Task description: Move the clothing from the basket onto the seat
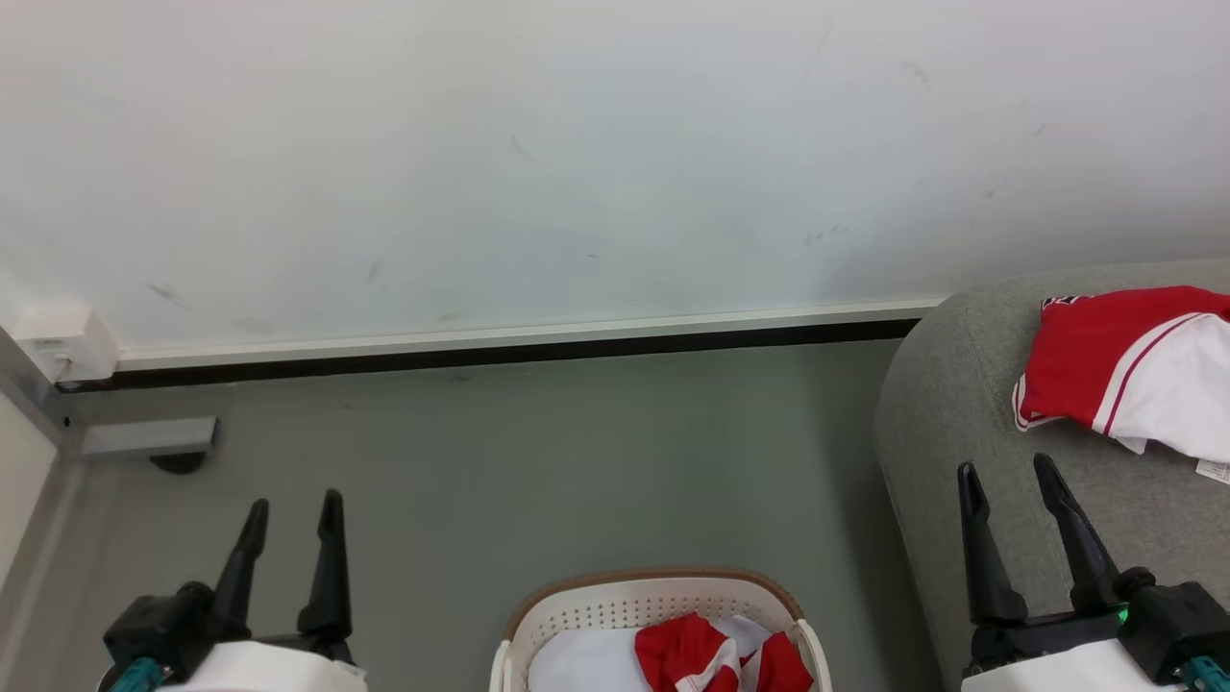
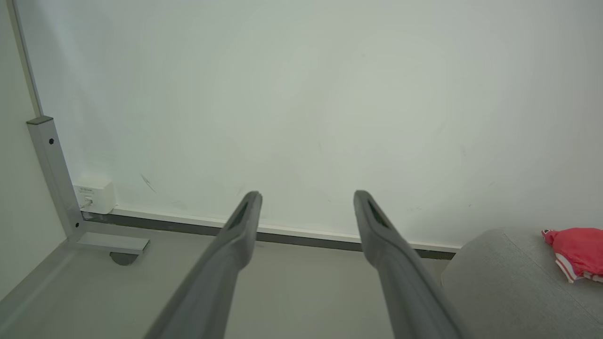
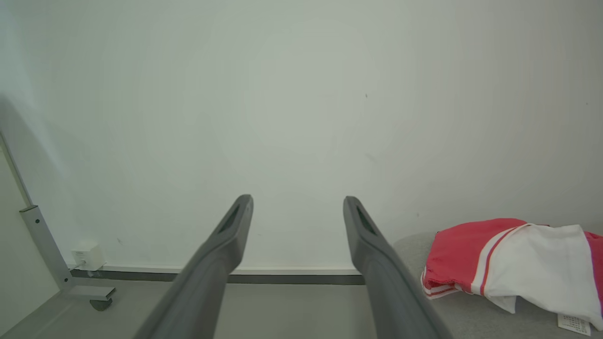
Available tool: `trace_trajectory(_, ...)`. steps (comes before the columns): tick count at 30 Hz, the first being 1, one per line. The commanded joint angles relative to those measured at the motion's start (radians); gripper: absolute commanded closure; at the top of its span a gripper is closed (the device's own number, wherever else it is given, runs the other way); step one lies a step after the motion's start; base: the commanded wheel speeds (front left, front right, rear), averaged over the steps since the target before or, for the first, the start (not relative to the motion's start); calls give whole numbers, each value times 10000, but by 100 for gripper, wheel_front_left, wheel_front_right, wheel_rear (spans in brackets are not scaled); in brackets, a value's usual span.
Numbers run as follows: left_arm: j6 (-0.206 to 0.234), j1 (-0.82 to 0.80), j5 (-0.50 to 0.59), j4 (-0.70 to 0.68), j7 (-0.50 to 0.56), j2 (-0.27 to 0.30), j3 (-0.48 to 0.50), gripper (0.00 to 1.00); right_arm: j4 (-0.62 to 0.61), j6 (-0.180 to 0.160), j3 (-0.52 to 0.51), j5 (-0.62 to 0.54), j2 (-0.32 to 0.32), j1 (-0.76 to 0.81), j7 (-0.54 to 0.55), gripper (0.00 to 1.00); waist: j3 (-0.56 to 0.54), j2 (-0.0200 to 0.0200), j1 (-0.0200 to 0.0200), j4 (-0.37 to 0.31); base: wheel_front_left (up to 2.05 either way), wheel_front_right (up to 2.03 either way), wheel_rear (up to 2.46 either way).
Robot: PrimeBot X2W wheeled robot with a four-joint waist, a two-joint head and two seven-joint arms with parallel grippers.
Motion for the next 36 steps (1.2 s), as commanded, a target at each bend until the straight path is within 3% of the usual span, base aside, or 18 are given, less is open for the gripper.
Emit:
trace_trajectory(1,-86,129,145,13,-4,-68,119,0,-70,-23,108,106,17,152,-25,0,4,0,1,-7,0,0,0)
trace_trajectory(12,-504,68,678,186,-4,-496,615,0,-139,-23,330,319,12,65,-27,0,-4,0,1,9,0,0,0)
trace_trajectory(24,-671,-31,892,331,-4,-699,765,0,-10,-23,412,157,14,-22,-28,0,84,0,1,-65,0,0,0)
trace_trajectory(36,-674,-527,711,275,-4,-566,-51,0,-267,-22,82,73,13,-403,-27,0,843,0,1,-888,0,0,0)
